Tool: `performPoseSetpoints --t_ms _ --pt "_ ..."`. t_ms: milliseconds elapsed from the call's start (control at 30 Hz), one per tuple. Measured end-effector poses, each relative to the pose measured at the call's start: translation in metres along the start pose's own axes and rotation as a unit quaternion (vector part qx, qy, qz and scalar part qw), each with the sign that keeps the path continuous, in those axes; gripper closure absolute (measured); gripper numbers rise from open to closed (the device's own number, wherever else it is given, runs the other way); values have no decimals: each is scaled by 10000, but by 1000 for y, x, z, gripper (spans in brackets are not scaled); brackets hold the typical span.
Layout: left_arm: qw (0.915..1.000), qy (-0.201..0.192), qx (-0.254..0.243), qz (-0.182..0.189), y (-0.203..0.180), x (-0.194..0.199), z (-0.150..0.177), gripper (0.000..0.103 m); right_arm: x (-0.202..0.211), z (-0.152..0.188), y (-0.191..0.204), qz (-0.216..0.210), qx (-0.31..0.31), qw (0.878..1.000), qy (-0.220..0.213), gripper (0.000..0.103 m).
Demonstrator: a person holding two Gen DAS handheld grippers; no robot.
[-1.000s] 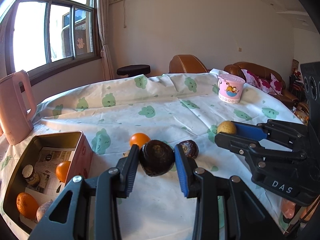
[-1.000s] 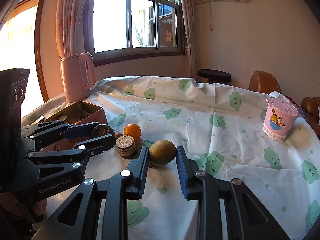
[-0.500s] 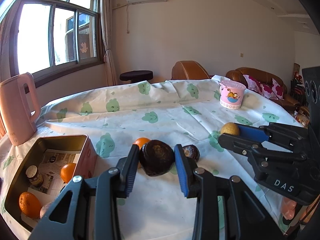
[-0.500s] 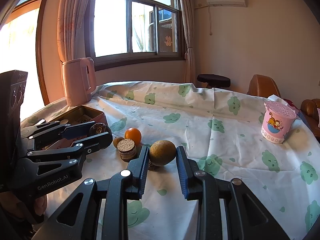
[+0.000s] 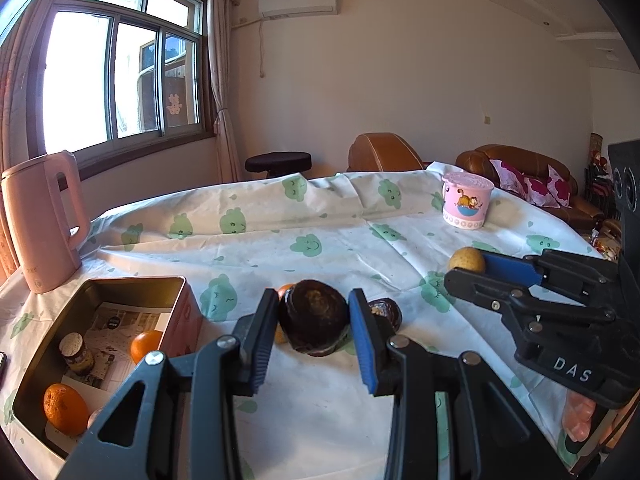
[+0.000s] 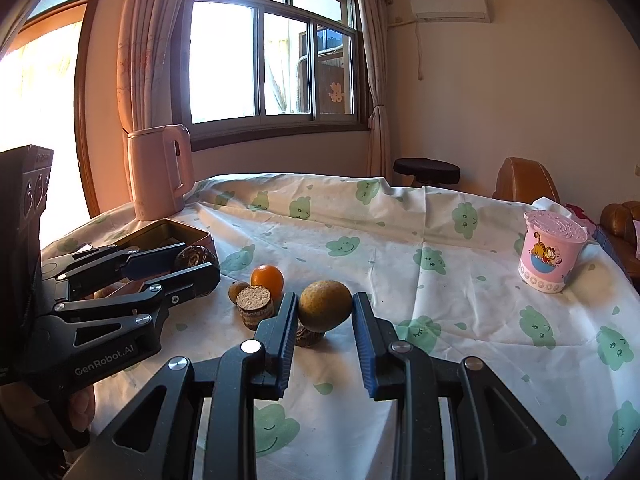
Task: Organize fruits
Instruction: 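Lift the dark cake in the left tool while the right tool lifts the yellow fruit toward the tin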
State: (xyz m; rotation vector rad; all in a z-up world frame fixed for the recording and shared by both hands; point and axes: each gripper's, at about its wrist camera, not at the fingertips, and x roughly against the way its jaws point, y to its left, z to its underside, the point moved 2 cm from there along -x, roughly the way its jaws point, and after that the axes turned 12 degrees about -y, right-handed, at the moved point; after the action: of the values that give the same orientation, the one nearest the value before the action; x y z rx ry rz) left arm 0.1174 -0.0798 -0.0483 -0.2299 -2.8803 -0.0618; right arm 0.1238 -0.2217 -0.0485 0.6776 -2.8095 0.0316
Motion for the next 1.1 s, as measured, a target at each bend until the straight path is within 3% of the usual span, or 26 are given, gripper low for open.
performPoseSetpoints --t_ms 567,1100 --pt "9990 -378 -85 -213 -1 13 -4 65 17 -4 -1 -31 6 9988 -483 74" --pt "9984 -461 -19 -332 11 23 -4 65 17 -8 11 -4 205 9987 -460 74"
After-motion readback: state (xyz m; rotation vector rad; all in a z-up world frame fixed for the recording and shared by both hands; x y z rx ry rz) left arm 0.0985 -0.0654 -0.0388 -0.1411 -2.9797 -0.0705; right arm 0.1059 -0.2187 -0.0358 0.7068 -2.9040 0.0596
